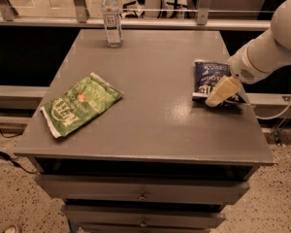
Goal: Move blue chip bag near green jalapeno chip bag
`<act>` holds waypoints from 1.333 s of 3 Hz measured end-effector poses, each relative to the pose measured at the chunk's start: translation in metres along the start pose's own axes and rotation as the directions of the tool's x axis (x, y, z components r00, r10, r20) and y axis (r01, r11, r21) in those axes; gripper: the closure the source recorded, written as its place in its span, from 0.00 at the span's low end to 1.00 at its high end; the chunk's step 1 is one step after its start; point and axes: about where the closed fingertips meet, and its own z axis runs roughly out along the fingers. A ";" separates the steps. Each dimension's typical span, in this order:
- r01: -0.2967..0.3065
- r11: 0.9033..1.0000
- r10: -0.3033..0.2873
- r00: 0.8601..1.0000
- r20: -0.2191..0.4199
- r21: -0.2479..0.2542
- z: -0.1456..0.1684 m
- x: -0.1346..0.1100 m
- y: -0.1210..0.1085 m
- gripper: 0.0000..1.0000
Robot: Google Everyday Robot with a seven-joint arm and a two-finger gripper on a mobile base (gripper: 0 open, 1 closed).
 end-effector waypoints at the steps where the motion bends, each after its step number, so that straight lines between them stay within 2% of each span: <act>1: -0.012 1.000 0.012 1.000 0.011 -0.005 -0.001 -0.005 -0.001 0.39; 3: 0.018 1.000 -0.016 0.998 0.068 -0.022 -0.013 -0.032 0.009 0.86; 4: 0.061 0.996 -0.050 0.984 0.173 -0.059 -0.012 -0.070 0.019 1.00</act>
Offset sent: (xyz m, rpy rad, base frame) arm 0.0003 0.0251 0.0298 0.0544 -0.0316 0.0411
